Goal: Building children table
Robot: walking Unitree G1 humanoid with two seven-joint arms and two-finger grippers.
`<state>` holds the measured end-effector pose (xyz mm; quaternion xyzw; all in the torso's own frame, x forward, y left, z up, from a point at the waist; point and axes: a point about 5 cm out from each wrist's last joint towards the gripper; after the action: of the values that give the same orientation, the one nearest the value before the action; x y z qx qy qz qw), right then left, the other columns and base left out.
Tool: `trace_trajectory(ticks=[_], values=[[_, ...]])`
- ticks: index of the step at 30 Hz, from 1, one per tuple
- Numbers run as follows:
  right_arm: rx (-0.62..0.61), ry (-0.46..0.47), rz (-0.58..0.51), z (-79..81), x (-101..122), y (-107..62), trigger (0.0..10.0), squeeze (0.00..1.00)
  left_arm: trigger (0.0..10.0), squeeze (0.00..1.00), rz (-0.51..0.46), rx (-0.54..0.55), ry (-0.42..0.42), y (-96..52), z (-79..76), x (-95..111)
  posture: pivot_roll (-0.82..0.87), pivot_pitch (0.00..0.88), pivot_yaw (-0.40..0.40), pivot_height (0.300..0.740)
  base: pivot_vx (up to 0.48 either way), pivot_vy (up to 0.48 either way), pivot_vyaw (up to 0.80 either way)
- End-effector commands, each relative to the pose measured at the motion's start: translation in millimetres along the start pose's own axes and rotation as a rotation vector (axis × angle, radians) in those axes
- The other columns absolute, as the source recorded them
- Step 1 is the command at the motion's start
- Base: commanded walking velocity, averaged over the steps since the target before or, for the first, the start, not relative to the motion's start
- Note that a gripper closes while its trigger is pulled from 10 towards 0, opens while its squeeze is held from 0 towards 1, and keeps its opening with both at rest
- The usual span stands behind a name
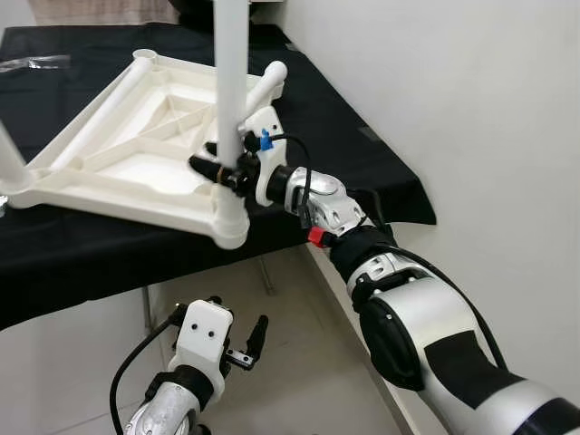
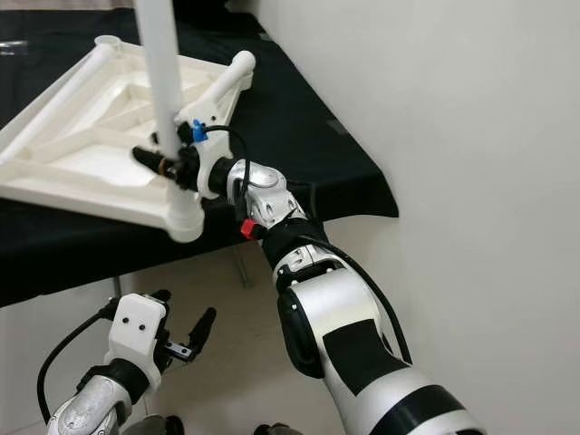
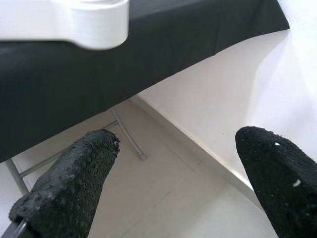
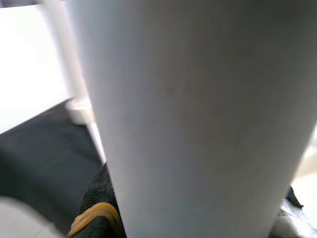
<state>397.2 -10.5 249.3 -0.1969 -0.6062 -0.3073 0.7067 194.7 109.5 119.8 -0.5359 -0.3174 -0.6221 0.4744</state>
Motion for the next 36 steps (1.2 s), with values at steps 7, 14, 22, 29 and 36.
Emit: trace_trajectory(ticks=[7, 14, 22, 29, 36], values=[[-0.307, 0.037, -0.066, -27.2, 7, -10.3, 0.0, 0.0, 10.0, 0.0, 0.016, -0.012, -0.003, -0.1, -3.2, -2, 0.15, 0.12, -0.169, 0.74, 0.0, 0.0, 0.0], [-1.013, 0.118, -0.184, -56.9, -5, -38.9, 10.0, 0.0, 10.0, 0.0, 0.019, -0.021, 0.004, 1.6, -2.7, -3, 0.15, 0.112, -0.155, 0.74, 0.0, 0.0, 0.0], [-0.795, 0.182, -0.262, -33.9, -3, -20.9, 10.0, 0.95, 10.0, 0.0, 0.018, -0.023, 0.002, 1.9, -3.0, -3, 0.15, 0.11, -0.157, 0.74, 0.0, 0.0, 0.0], [-0.447, 0.134, -0.233, -38.1, 13, -21.3, 10.0, 0.0, 10.0, 0.0, 0.02, -0.022, -0.004, 2.7, -2.6, -3, 0.15, 0.11, -0.157, 0.74, 0.0, 0.0, 0.0], [0.381, -0.024, 0.103, -12.5, -17, -39.4, 10.0, 0.0, 10.0, 0.0, 0.021, -0.02, -0.002, 3.5, -1.9, -4, 0.15, 0.113, -0.159, 0.74, 0.0, 0.0, 0.0]])
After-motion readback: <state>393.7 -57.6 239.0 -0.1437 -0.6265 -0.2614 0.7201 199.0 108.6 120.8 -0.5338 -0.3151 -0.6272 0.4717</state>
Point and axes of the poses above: a point about 5 cm out from each wrist's last joint towards the gripper, its own y axis pointing out of the wrist towards the gripper, its own x axis along the axis of the wrist's last joint, z = x × y, and after that the axes turned 11 degrees about y, right-handed
